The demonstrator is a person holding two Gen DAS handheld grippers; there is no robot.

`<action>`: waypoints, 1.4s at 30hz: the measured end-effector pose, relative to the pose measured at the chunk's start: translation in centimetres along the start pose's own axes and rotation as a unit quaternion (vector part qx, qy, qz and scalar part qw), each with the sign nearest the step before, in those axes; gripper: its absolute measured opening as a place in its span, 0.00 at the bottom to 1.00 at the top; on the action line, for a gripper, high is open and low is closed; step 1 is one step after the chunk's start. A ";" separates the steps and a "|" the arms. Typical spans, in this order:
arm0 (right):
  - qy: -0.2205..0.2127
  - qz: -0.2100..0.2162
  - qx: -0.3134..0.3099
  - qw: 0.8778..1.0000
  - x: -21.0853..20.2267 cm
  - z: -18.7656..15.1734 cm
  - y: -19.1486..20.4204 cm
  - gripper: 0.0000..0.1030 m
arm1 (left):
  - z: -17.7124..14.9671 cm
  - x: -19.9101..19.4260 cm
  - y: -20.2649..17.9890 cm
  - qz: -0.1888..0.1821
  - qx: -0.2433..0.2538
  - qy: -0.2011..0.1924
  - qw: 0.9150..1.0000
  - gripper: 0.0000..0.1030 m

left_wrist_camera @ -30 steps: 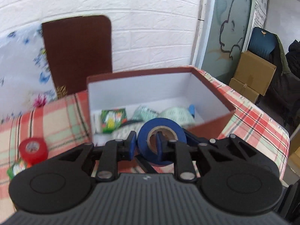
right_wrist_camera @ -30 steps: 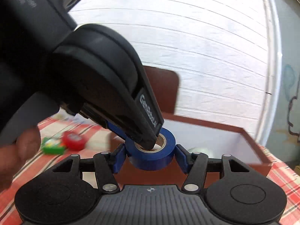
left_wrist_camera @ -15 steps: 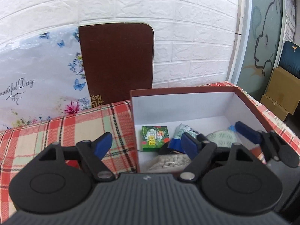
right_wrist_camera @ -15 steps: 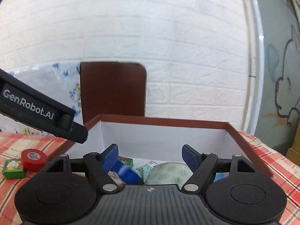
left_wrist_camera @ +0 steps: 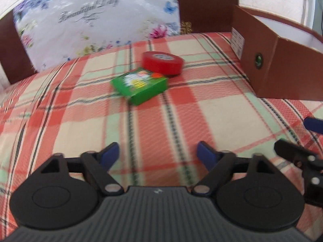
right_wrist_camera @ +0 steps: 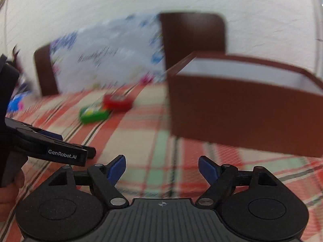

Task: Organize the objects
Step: 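Grasp the green candy box with the right gripper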

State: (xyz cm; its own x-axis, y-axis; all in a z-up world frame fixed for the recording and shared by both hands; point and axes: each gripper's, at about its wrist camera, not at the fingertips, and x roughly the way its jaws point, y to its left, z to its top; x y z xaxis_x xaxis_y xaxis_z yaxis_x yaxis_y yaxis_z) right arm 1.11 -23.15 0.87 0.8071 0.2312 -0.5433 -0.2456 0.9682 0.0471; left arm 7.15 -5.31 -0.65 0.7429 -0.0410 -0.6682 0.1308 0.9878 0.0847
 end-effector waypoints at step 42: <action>0.012 0.034 -0.050 0.998 -0.2 -1.0 4.6 0.58 | -1.4 1.8 13.2 0.122 -0.145 -0.033 0.981 1.00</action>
State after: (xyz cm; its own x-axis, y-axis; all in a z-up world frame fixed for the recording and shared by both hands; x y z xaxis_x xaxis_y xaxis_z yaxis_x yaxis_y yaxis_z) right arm -0.76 -18.84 0.34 0.7739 0.2932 -0.5613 -0.3531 0.9356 0.0018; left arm 9.32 7.87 -1.74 0.7713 0.2016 -0.6036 -0.2412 0.9703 0.0159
